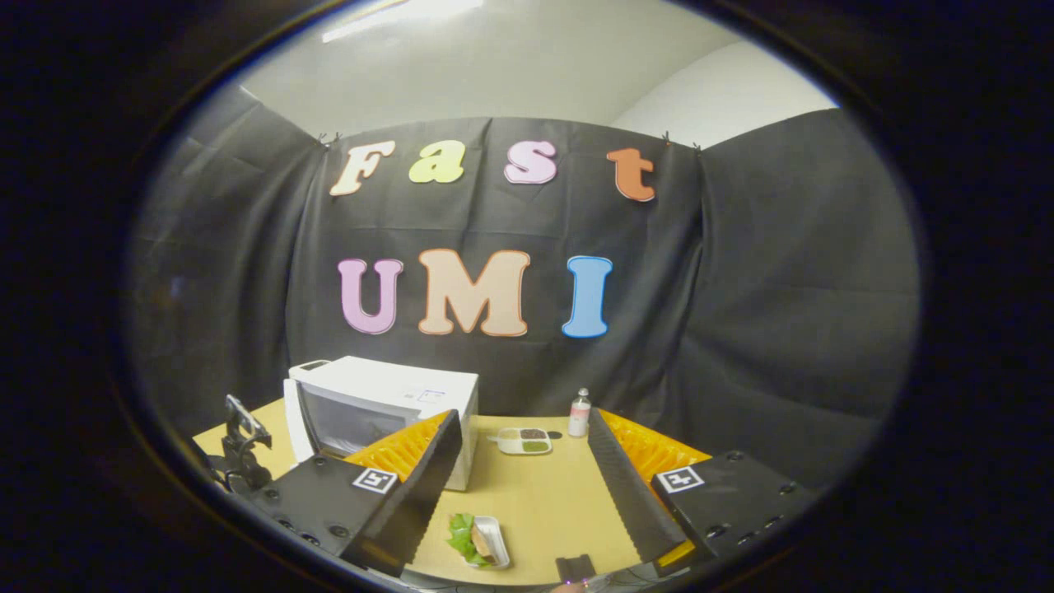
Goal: Open the microwave oven with the left hand, put the food in, and close the microwave oven.
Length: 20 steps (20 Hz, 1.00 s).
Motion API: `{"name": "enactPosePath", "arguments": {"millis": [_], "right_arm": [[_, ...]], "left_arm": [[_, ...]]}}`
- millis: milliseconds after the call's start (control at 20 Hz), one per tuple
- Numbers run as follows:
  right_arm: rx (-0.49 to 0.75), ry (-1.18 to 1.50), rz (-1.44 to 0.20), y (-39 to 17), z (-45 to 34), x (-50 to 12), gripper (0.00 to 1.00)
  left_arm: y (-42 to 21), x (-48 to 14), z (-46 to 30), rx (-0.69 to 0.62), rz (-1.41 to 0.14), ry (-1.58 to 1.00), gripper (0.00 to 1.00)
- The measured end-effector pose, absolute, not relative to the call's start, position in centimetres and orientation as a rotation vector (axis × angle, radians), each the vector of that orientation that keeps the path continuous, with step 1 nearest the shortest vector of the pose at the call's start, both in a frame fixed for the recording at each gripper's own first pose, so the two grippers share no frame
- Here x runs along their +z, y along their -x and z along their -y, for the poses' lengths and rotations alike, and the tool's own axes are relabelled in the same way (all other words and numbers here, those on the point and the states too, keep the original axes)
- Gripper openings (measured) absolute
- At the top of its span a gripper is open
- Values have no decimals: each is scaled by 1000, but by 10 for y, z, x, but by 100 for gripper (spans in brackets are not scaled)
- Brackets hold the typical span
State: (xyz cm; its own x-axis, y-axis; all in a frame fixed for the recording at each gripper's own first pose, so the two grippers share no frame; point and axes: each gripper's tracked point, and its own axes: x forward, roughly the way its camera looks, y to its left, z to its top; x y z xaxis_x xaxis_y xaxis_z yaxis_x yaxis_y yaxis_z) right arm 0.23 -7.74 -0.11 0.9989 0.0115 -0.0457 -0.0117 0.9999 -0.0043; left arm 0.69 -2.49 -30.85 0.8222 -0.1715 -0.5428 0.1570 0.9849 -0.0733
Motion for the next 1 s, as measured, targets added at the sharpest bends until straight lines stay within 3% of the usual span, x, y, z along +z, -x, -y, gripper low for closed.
{"name": "enactPosePath", "arguments": {"millis": [550, 1000], "right_arm": [[6, 35, -40, 25, 15, 5, 97], [-17, 86, -30, 50, -18, 8, 96]], "left_arm": [[41, -313, -100, -32, -583, 60, 0], [49, -314, -135, -67, -572, 83, 0]]}}
